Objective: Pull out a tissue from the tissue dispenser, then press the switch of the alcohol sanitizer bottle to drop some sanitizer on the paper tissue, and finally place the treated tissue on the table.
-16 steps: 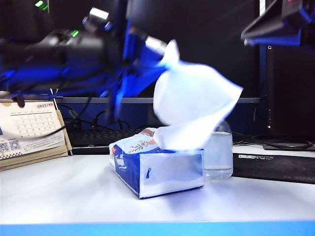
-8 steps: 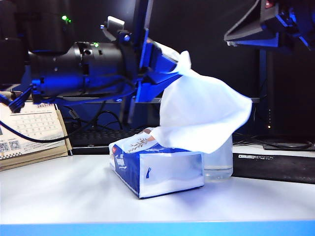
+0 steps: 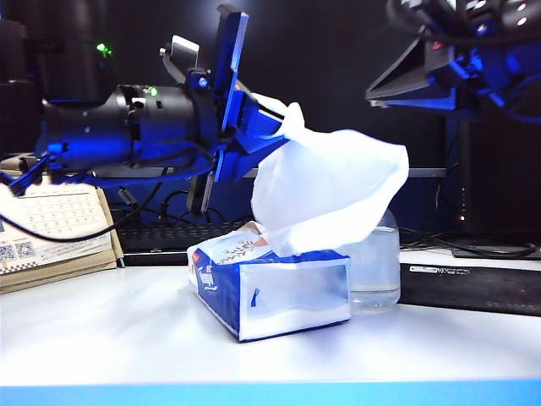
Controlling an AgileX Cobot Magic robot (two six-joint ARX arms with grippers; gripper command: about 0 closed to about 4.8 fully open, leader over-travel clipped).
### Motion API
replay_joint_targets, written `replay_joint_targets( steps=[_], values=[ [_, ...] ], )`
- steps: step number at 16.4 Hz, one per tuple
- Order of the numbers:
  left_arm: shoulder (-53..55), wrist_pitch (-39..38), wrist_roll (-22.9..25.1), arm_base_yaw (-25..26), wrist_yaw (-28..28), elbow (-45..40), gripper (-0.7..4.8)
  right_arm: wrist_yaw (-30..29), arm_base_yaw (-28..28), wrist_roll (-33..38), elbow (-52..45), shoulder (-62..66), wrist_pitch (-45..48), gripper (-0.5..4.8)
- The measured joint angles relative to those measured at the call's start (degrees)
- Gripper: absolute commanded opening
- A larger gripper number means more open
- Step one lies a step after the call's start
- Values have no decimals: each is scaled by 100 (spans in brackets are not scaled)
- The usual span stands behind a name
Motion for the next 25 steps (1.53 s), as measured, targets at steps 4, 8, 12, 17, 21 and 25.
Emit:
replay_joint_targets(
  steps=[4, 8, 12, 17, 21, 25],
  values=[
    [267, 2, 20, 0, 7, 225, -6, -57, 0, -2, 514, 514, 66, 49],
    [514, -9, 17, 127, -66, 264, -6, -168, -7, -22, 608, 538, -116, 49],
    [590, -4, 61, 140, 170, 809, -6, -286, -13, -24, 616, 546, -313, 49],
    [833, -2, -7, 138, 249, 813, -6, -295, -13, -28, 616, 549, -404, 49],
    [833, -2, -133, 177, 291, 813, -6, -297, -15, -81, 619, 555, -647, 49],
    [835, -2, -157, 173, 400, 813, -6, -256, -17, -192, 616, 605, -761, 49]
  ],
)
